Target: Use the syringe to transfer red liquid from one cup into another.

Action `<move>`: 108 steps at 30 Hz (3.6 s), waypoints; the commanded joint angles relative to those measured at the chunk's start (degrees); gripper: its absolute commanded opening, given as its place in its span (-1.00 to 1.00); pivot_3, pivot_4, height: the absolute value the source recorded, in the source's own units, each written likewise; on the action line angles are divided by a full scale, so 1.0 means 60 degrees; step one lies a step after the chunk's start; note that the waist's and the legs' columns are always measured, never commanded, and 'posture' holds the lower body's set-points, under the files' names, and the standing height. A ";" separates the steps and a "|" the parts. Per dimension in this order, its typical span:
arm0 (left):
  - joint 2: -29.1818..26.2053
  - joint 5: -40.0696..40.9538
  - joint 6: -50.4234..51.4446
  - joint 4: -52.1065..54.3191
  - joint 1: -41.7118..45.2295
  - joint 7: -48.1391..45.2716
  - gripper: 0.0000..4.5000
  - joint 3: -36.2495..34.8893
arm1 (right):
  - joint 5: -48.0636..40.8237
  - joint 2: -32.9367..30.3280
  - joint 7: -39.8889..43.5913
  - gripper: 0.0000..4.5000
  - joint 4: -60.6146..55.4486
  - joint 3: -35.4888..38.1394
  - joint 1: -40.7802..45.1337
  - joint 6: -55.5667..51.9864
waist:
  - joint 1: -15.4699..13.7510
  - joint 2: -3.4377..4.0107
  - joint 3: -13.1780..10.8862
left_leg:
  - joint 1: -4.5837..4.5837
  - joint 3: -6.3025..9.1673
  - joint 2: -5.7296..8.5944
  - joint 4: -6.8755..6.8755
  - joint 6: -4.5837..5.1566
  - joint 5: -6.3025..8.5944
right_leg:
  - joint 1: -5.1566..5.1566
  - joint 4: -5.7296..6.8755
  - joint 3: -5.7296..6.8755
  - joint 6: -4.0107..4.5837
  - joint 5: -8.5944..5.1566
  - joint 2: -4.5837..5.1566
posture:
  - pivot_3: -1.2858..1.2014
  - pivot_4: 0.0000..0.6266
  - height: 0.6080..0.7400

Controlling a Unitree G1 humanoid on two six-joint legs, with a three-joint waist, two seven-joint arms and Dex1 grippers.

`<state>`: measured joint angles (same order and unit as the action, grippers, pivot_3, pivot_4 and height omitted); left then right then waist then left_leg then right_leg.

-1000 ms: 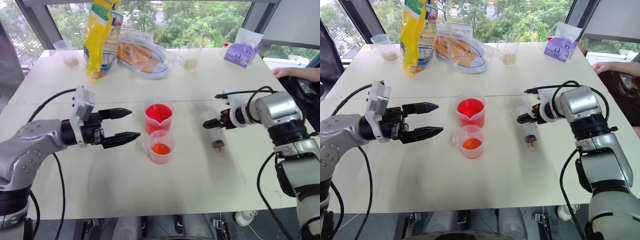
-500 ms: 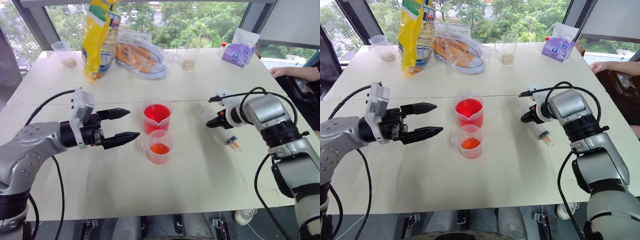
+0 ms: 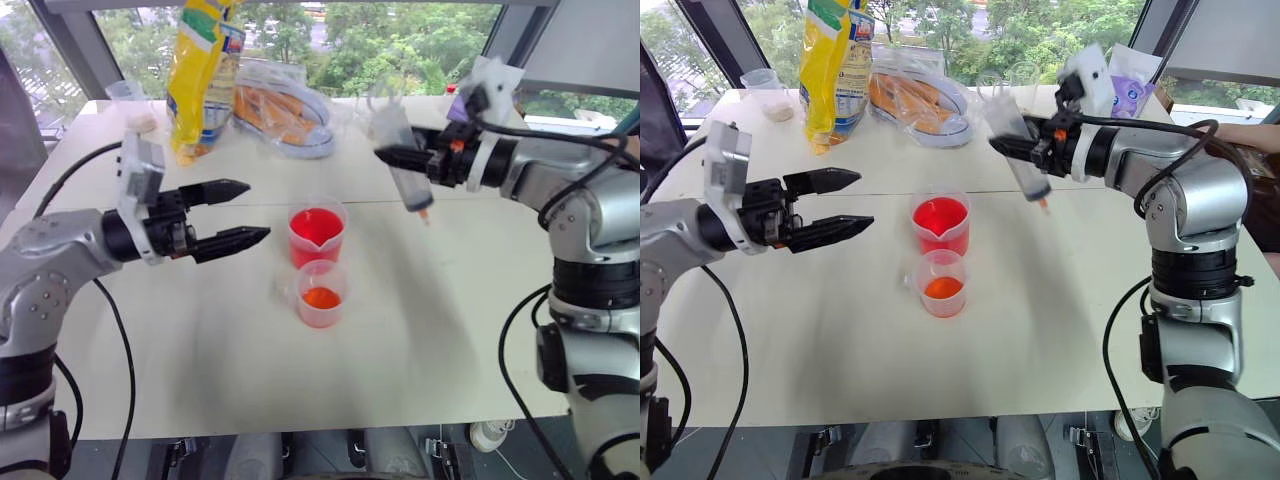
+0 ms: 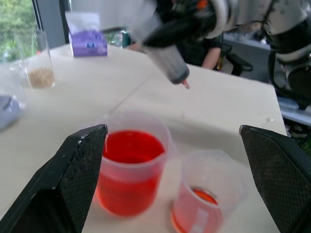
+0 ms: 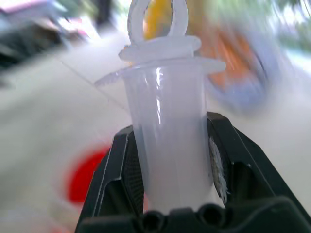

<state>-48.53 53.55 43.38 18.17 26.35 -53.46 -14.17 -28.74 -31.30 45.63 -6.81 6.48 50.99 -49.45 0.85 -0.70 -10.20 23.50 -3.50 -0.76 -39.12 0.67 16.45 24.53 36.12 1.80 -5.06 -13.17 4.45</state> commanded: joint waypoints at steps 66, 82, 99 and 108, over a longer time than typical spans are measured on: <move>0.2537 -0.2970 -0.0858 -0.3601 0.4668 -0.0793 -0.98 0.1903 | 0.1090 0.4719 -0.0195 -0.37 0.2728 -0.1665 -0.2142 0.7421 | 0.0018 0.0008 -0.0004 | -0.0003 0.0014 0.0005 0.0003 -0.0018 -0.0011 | 0.0003 0.0024 -0.0001 0.0001 0.0001 -0.0001 | 0.03 -0.52 1.00; 0.2704 -0.3403 -0.1467 -0.4731 0.6052 -0.0576 -0.98 0.1551 | 0.1110 0.4714 -0.0008 -0.37 0.2962 -0.1772 -0.2405 0.7165 | 0.0010 0.0007 -0.0004 | -0.0002 0.0014 0.0006 0.0002 -0.0017 -0.0011 | 0.0003 0.0025 0.0000 0.0001 0.0001 -0.0001 | 0.03 -0.52 1.00; 0.2773 -0.3546 -0.1670 -0.4941 0.6357 -0.0515 -0.98 0.1526 | 0.1233 0.4751 0.0060 -0.37 0.3193 -0.1815 -0.2585 0.7251 | 0.0014 0.0007 -0.0004 | -0.0002 0.0013 0.0006 0.0001 -0.0017 -0.0011 | 0.0003 0.0026 -0.0001 0.0001 0.0001 -0.0001 | 0.03 -0.52 1.00; 0.2764 -0.3550 -0.1611 -0.4708 0.6065 -0.0497 -0.98 0.1588 | 0.1141 0.4748 -0.0095 -0.37 0.2963 -0.1641 -0.2258 0.7282 | 0.0016 0.0007 -0.0004 | -0.0002 0.0014 0.0006 0.0001 -0.0017 -0.0011 | 0.0003 0.0026 -0.0001 0.0001 0.0001 -0.0001 | 0.03 -0.52 1.00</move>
<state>-30.88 32.92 36.93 -12.37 60.30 -58.63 -0.87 -21.59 -3.22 43.99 12.18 -2.02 36.97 -5.66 0.95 -0.66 -10.22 23.48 -3.41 -0.73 -39.11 0.57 16.39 24.55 36.27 1.79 -5.06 -13.17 4.44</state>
